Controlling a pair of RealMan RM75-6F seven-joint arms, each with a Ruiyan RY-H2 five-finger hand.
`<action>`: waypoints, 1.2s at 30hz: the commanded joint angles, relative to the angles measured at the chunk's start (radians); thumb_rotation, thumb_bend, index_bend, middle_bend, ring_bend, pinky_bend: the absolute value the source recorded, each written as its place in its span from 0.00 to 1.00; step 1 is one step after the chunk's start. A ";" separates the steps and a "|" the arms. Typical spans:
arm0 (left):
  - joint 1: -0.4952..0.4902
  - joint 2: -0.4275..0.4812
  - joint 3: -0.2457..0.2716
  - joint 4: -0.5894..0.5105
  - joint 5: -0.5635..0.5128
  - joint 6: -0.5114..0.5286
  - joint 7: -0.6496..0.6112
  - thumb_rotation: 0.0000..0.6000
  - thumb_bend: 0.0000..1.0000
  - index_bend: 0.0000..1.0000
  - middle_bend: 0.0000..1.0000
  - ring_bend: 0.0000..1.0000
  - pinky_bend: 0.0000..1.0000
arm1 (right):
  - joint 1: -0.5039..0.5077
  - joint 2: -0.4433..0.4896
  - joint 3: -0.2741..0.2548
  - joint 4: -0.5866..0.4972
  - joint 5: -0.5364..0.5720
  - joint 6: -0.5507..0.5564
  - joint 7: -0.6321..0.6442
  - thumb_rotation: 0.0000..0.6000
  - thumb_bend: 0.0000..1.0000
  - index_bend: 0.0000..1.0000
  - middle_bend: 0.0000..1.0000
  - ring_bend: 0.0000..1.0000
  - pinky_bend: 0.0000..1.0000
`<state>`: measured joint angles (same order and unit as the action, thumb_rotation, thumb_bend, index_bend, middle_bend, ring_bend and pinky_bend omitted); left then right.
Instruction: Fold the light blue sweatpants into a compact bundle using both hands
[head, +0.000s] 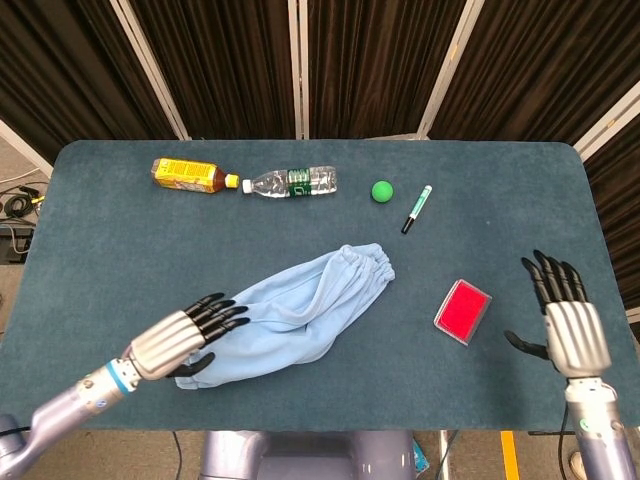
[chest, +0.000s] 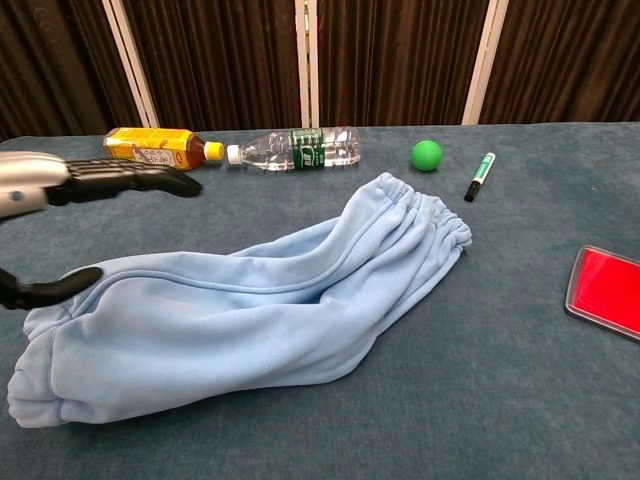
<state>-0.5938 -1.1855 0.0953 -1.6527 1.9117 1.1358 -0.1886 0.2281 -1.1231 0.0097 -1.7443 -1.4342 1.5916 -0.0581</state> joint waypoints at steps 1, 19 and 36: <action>-0.047 -0.035 -0.031 -0.076 -0.054 -0.091 0.075 1.00 0.62 0.00 0.00 0.00 0.00 | -0.038 0.015 -0.013 -0.023 -0.031 0.034 0.027 1.00 0.00 0.00 0.00 0.00 0.00; -0.170 -0.328 -0.136 -0.034 -0.326 -0.342 0.212 1.00 0.66 0.00 0.00 0.00 0.10 | -0.077 0.022 0.027 0.012 -0.080 0.029 0.087 1.00 0.00 0.03 0.00 0.00 0.00; -0.204 -0.379 -0.184 0.050 -0.550 -0.423 0.174 1.00 0.66 0.00 0.00 0.00 0.09 | -0.092 0.025 0.045 0.009 -0.090 0.011 0.092 1.00 0.00 0.02 0.00 0.00 0.00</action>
<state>-0.7971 -1.5633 -0.0822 -1.6161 1.3770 0.7125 -0.0222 0.1362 -1.0982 0.0539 -1.7350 -1.5234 1.6031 0.0335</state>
